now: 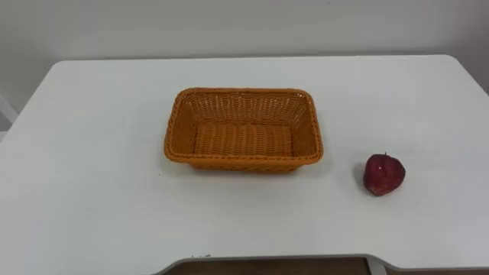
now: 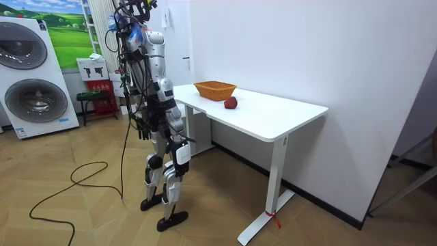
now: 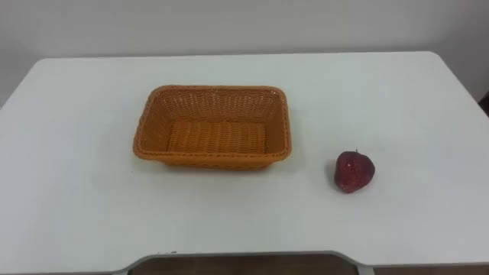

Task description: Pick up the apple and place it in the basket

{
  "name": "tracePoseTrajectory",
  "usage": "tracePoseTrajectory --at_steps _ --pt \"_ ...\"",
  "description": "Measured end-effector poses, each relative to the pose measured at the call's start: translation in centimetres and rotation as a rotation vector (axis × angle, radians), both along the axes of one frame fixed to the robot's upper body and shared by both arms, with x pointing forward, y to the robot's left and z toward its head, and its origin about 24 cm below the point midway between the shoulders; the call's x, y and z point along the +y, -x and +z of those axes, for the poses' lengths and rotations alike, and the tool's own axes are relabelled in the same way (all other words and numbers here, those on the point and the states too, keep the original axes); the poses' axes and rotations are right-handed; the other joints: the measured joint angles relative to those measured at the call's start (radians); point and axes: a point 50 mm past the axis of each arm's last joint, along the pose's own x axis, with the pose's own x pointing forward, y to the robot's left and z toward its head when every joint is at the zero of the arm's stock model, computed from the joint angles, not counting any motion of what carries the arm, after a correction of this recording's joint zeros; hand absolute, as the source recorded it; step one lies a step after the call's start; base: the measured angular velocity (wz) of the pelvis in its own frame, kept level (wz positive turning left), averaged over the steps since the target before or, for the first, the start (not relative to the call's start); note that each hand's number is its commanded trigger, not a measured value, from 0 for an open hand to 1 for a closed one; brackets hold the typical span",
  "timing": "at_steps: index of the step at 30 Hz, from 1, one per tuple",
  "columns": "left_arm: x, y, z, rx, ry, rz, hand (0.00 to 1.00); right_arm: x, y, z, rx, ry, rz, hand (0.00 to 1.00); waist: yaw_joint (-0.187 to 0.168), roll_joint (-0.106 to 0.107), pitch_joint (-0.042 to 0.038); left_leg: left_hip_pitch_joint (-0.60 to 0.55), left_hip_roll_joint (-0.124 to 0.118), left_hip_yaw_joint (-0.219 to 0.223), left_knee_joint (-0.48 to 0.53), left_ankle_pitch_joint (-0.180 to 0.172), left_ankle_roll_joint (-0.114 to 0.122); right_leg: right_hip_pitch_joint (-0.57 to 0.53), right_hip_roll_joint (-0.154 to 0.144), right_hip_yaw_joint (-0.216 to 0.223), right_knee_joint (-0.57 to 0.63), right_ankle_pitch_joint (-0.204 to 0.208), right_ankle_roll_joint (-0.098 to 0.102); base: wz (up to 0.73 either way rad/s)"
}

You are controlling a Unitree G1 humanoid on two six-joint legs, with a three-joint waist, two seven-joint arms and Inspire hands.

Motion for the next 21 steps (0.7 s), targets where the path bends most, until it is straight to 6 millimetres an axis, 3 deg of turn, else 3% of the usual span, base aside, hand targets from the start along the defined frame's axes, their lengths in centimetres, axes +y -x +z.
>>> tracePoseTrajectory --at_steps 12,16,21 --pt "0.0 -0.4 0.0 -0.011 -0.003 -0.006 0.0 -0.1 0.0 0.0 -0.014 0.025 -0.042 0.0 0.004 -0.001 0.0006 0.001 0.0 0.001 -0.006 0.0 0.0 -0.004 0.001 0.001 0.002 0.0 0.0 0.0" --pt "0.2 -0.4 0.0 -0.02 -0.019 0.008 0.0 -0.3 0.7 0.0 -0.029 0.066 -0.207 0.0 0.005 -0.003 0.0036 0.009 0.002 0.019 -0.008 0.0 0.0 -0.005 0.002 0.016 0.007 0.0 0.0 -0.11" --pt "0.8 -0.9 0.2 -0.066 -0.058 0.044 0.0 -1.0 2.5 0.3 -0.052 0.151 -0.587 0.0 -0.002 -0.007 0.0118 0.017 0.003 0.03 -0.012 0.0 0.0 -0.006 0.004 0.027 0.006 0.0 0.0 -0.08"
